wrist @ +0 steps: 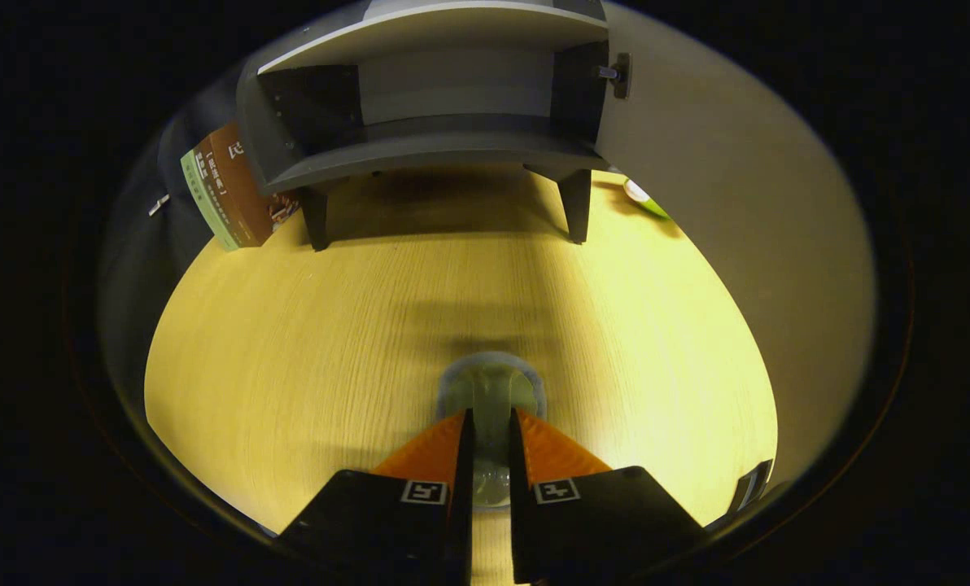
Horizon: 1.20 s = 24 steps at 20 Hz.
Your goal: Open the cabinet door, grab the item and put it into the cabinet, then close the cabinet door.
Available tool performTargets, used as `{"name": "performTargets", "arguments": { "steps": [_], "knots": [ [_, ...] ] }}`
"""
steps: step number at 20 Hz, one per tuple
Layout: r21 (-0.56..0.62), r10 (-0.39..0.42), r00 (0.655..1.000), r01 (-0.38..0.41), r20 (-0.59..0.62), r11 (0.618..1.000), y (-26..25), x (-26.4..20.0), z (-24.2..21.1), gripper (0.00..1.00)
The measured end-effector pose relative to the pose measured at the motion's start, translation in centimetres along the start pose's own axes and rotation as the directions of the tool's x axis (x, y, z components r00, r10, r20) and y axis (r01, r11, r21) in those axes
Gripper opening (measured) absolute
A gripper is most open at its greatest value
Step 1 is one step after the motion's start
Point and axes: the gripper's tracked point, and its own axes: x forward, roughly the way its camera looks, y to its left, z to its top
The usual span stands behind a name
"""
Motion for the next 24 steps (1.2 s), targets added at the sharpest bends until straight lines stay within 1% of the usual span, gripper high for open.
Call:
{"name": "performTargets", "arguments": {
  "steps": [1, 4, 8, 10, 13, 17, 21, 23, 24],
  "knots": [
    [0.0, -0.002, 1.0, 0.002, 0.002, 1.0, 0.1, -0.3, 0.1, 0.18],
    [0.037, 0.001, 1.0, -0.001, -0.004, 0.999, 0.4, -0.9, 0.5, 0.18],
    [0.025, 0.034, 0.999, -0.035, 0.039, 0.999, 1.7, -5.0, 3.2, 0.18],
    [0.014, 0.044, 0.996, -0.046, 0.082, 0.999, 2.5, -7.6, 5.7, 0.18],
    [0.041, 0.067, 0.987, -0.073, 0.146, 0.996, 4.2, -11.5, 10.3, 0.18],
    [0.075, 0.067, 0.979, -0.082, 0.192, 0.994, 5.4, -15.5, 16.2, 0.18],
    [0.069, 0.069, 0.961, -0.091, 0.267, 0.993, 6.1, -19.0, 21.8, 0.18],
    [0.061, 0.075, 0.956, -0.095, 0.283, 0.994, 6.6, -19.8, 24.1, 0.18],
    [0.054, 0.062, 0.955, -0.081, 0.291, 0.995, 6.3, -19.9, 25.4, 0.18]
  ]
}}
